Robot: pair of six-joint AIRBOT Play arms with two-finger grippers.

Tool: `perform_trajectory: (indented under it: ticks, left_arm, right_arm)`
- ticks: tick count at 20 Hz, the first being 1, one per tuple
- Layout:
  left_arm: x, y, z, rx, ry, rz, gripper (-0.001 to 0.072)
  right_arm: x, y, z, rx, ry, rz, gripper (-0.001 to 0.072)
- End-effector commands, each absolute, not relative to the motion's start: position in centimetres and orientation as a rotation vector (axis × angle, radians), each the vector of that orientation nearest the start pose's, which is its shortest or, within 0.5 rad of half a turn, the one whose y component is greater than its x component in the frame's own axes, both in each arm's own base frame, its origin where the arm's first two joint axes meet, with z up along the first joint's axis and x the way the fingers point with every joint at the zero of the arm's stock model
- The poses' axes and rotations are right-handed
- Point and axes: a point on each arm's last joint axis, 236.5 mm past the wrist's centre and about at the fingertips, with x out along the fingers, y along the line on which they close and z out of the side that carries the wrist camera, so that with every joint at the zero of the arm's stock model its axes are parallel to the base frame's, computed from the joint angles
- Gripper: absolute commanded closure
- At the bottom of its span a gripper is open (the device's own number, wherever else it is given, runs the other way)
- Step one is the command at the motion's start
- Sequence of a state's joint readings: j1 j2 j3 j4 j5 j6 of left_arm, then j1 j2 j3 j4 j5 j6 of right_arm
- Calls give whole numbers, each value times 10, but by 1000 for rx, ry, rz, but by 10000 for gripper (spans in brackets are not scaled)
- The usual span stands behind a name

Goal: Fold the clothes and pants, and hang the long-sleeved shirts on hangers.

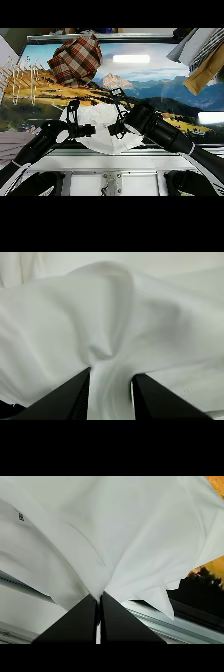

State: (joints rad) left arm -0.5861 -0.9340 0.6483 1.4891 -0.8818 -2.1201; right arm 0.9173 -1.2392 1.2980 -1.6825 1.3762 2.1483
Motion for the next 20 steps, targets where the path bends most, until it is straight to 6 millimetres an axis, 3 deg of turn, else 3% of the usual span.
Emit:
perform_trajectory:
  ticks: [1, 2, 3, 4, 5, 6, 8, 11, 13, 14, 16, 17, 18, 20]
  left_arm:
    - [239, -190, -51, -200, 1306, -219, 437]
    - [234, -196, -58, -176, 1326, -231, 438]
    - [231, -201, -63, -153, 1334, -242, 501]
    - [231, -204, -65, -139, 1337, -249, 642]
    - [236, -209, -59, -131, 1329, -263, 691]
    - [244, -213, -47, -111, 1301, -290, 691]
    - [275, -222, 12, -107, 1175, -362, 691]
    - [323, -229, 159, -152, 850, -466, 692]
    - [330, -235, 241, -143, 692, -536, 692]
    - [329, -240, 265, -119, 658, -563, 692]
    - [323, -247, 283, -73, 669, -594, 691]
    - [320, -251, 279, -56, 702, -602, 692]
    - [317, -255, 268, -36, 748, -607, 691]
    - [305, -265, 224, 18, 880, -615, 692]
  right_arm:
    - [241, 273, 64, -185, 1283, 337, 699]
    - [240, 273, 65, -183, 1281, 338, 699]
    - [240, 273, 66, -181, 1278, 340, 699]
    - [241, 272, 68, -178, 1274, 340, 699]
    - [243, 269, 70, -169, 1270, 335, 699]
    - [248, 264, 75, -157, 1261, 329, 698]
    - [269, 240, 104, -129, 1214, 313, 699]
    - [302, 190, 175, -116, 1129, 275, 700]
    - [315, 169, 223, -95, 1039, 267, 700]
    - [320, 163, 245, -81, 984, 270, 700]
    - [319, 150, 269, -54, 943, 252, 700]
    - [314, 142, 266, -66, 972, 238, 700]
    - [305, 136, 257, -81, 1032, 222, 700]
    - [287, 132, 234, -121, 1155, 211, 700]
